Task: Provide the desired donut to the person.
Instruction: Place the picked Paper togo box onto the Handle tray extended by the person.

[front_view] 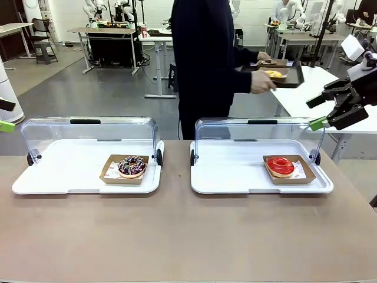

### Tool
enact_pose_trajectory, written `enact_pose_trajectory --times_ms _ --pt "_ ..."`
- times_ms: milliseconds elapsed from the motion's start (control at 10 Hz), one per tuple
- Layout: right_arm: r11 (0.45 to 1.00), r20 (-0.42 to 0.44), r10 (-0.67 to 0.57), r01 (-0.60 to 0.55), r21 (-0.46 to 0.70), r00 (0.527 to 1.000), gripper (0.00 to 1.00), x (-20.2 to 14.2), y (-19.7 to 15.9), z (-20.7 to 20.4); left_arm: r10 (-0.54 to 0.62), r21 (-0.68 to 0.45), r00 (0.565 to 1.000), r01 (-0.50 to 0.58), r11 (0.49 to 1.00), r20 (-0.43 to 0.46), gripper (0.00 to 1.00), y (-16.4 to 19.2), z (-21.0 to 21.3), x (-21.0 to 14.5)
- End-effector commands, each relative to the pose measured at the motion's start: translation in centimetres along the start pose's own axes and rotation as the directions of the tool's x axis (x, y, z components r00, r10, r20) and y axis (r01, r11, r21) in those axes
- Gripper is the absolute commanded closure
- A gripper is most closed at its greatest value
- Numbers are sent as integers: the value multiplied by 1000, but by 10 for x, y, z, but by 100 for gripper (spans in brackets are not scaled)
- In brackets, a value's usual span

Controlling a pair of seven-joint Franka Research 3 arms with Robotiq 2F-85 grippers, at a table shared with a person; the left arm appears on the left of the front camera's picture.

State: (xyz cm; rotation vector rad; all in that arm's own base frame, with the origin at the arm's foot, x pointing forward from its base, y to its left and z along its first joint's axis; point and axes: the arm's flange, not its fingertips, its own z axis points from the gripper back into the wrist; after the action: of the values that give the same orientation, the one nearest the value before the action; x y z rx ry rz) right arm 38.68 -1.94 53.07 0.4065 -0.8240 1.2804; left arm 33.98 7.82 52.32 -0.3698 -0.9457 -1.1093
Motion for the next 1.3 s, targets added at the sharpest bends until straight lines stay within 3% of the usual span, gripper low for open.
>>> enact_pose_trajectory --times_ms 0,600,1100,1200 --pt "1000 44 20 -20 -3 999 0 -12 -4 -3 5 4 1000 -5 1000 19 0 0 0 0" --pt "999 100 44 -44 1 994 0 -18 -9 1 5 4 1000 -5 1000 19 0 0 0 0" --pt "999 94 6 -1 -53 996 0 -17 -10 2 5 4 1000 -5 1000 19 0 0 0 0" --pt "1000 57 13 -13 -6 998 0 -19 -6 5 5 4 1000 -5 1000 19 0 0 0 0"
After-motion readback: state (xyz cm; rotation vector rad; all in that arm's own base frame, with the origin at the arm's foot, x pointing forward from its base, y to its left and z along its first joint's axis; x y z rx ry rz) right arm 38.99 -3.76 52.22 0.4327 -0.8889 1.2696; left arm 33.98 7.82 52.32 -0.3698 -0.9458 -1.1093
